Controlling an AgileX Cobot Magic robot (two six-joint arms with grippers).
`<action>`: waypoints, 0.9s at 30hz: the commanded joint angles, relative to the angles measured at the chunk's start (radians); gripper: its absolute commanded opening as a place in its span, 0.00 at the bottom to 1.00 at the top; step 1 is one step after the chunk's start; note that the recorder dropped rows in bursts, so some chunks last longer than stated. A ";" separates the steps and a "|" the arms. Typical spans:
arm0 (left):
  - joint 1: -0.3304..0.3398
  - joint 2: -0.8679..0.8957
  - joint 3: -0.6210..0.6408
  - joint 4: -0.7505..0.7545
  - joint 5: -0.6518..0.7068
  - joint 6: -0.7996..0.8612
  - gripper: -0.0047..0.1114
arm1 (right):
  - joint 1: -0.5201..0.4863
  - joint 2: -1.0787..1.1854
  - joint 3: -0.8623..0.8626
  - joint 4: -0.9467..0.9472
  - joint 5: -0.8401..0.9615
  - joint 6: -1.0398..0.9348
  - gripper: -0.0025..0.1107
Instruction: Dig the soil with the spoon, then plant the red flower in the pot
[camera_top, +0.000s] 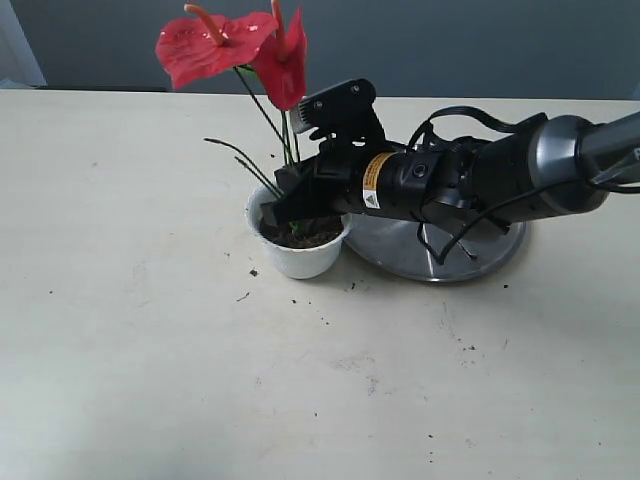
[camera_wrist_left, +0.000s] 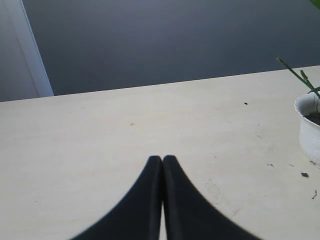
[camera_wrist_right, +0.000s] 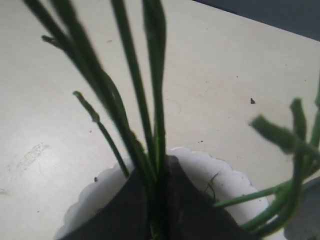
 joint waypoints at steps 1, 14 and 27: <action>-0.003 -0.005 0.000 0.001 0.001 -0.004 0.04 | 0.005 0.043 0.039 -0.039 0.137 0.016 0.11; -0.003 -0.005 0.000 0.001 0.001 -0.004 0.04 | 0.005 -0.049 0.039 -0.037 0.195 0.016 0.37; -0.003 -0.005 0.000 0.001 0.001 -0.004 0.04 | 0.005 -0.221 0.039 -0.037 0.308 0.016 0.48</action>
